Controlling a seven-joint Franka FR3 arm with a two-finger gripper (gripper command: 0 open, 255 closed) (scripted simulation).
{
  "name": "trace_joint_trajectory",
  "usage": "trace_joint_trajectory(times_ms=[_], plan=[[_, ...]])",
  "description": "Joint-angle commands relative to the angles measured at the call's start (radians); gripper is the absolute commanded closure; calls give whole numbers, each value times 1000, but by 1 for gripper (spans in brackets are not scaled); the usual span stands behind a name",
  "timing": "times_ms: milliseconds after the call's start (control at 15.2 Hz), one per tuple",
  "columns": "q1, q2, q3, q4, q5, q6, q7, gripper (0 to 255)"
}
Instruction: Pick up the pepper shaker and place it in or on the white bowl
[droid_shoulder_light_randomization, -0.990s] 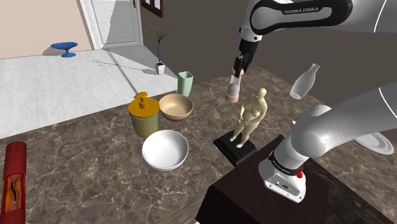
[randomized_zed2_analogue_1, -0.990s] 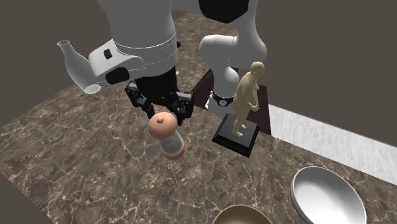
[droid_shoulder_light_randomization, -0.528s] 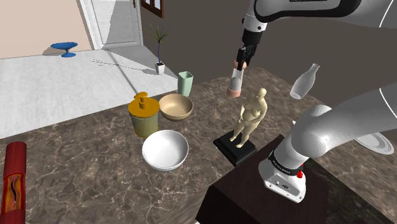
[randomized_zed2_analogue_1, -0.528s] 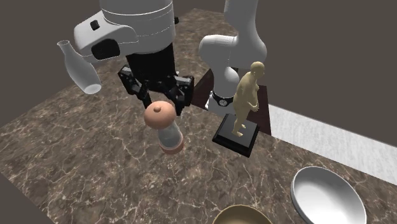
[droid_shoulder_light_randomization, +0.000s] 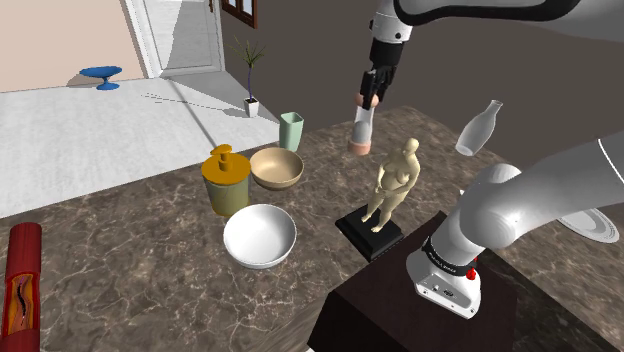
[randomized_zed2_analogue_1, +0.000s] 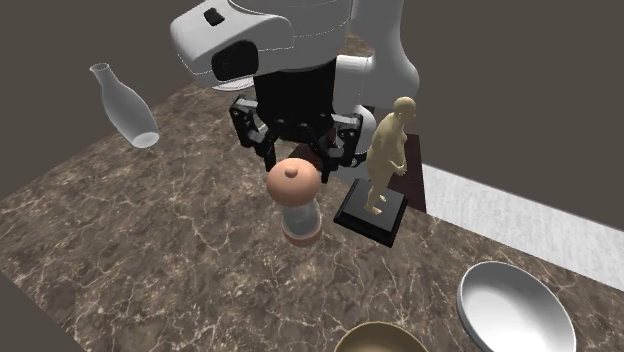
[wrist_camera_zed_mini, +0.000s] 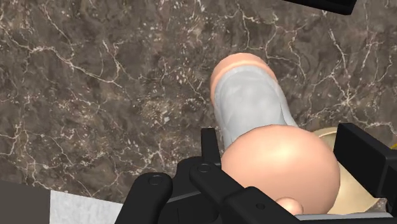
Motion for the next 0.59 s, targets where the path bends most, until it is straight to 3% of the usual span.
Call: trace_joint_trajectory(times_ms=[0,528], plan=[[18,-12,38,-1,21,-13,49,255],[89,21,188,67,106,-54,239,255]])
